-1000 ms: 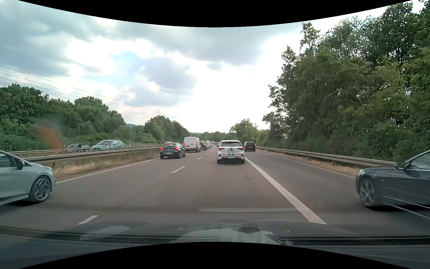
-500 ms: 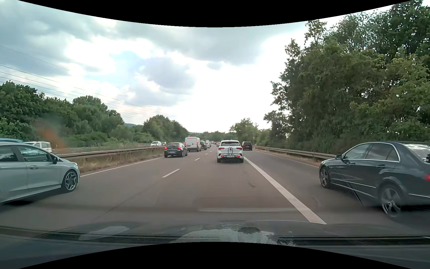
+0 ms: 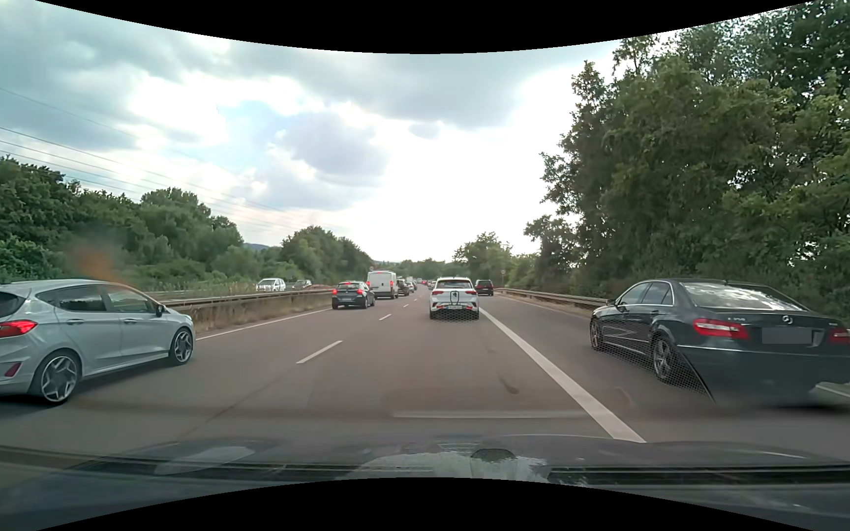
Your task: Follow the waypoints while adhering to traffic rules and regulations
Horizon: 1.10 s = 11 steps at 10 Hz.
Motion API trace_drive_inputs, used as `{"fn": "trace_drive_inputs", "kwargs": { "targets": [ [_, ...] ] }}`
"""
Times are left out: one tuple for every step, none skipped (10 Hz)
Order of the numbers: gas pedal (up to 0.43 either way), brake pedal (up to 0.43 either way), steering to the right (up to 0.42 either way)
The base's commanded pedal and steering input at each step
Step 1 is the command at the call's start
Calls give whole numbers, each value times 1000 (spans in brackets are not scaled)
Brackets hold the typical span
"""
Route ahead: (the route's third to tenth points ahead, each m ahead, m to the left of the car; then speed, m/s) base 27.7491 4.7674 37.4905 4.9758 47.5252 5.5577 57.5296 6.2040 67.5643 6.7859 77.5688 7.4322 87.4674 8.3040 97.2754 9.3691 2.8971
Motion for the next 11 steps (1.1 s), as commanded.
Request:
{"fn": "trace_drive_inputs", "kwargs": {
  "targets": [
    [0,12,2],
    [0,12,5],
    [0,0,3],
    [0,0,0],
    [0,0,0],
    [0,0,-1],
    [0,0,-1],
    [0,0,-1],
    [0,0,-2],
    [0,0,-2],
    [0,0,-3]
  ]
}}
